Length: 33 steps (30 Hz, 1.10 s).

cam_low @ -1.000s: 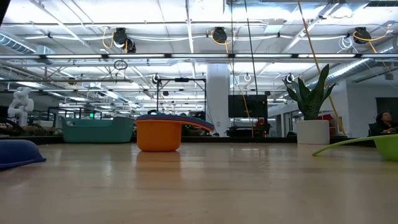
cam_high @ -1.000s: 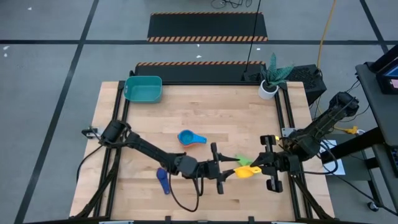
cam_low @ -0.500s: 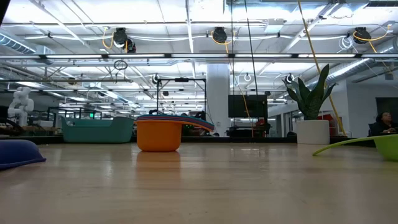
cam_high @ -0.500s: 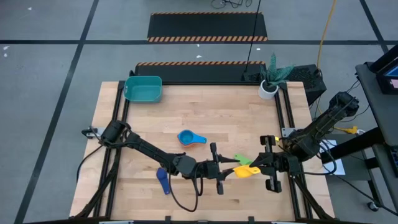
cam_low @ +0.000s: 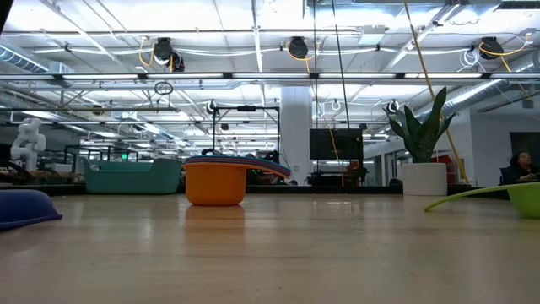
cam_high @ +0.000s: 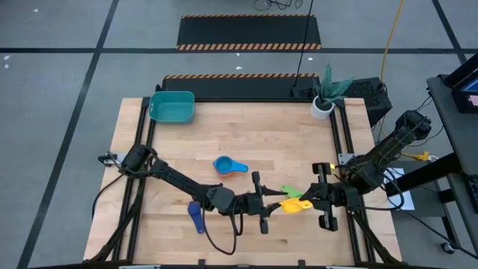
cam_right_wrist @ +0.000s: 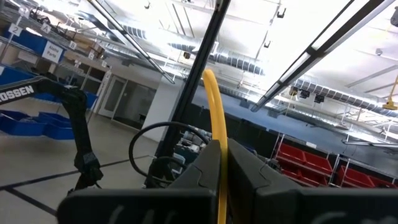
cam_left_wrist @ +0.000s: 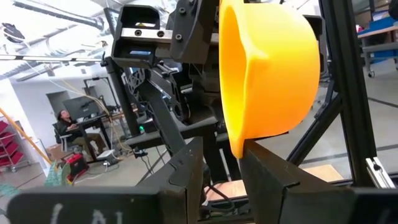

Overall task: Nest measuring cups in basket
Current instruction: Stack the yellow measuring cup on top of the light blue measuring cup

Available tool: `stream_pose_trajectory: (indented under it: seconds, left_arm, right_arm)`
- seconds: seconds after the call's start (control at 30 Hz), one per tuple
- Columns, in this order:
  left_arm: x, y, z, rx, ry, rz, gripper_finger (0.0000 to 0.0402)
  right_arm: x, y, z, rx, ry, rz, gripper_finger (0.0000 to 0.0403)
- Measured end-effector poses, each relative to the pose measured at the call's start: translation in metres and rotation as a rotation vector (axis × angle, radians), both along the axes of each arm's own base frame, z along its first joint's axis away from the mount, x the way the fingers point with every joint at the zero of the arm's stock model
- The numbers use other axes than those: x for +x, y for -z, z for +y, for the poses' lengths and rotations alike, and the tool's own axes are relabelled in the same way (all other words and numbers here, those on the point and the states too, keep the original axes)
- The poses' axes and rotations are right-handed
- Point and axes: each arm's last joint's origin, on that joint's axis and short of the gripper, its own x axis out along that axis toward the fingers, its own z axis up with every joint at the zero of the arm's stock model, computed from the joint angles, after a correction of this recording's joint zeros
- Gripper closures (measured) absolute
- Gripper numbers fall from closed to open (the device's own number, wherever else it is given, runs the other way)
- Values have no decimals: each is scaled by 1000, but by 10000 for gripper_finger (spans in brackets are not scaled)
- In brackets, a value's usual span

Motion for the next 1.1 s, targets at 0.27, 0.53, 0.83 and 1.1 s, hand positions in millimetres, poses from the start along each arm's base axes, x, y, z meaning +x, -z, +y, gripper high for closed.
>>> stream_pose_trajectory:
  seconds: [0.27,0.53,0.83,1.1]
  left_arm:
    - [0,0,-1,0,3,0,339]
    - [-2,-1,-4,-5,-5,0,388]
    - [-34,-42,-18,107,-183,70,396]
    - [-59,-54,-18,217,-430,284,396]
  right_arm:
    - [0,0,0,-2,1,0,399]
    - [0,0,0,-8,2,2,399]
    - [2,3,-3,33,122,59,333]
    - [3,8,-8,7,363,157,234]
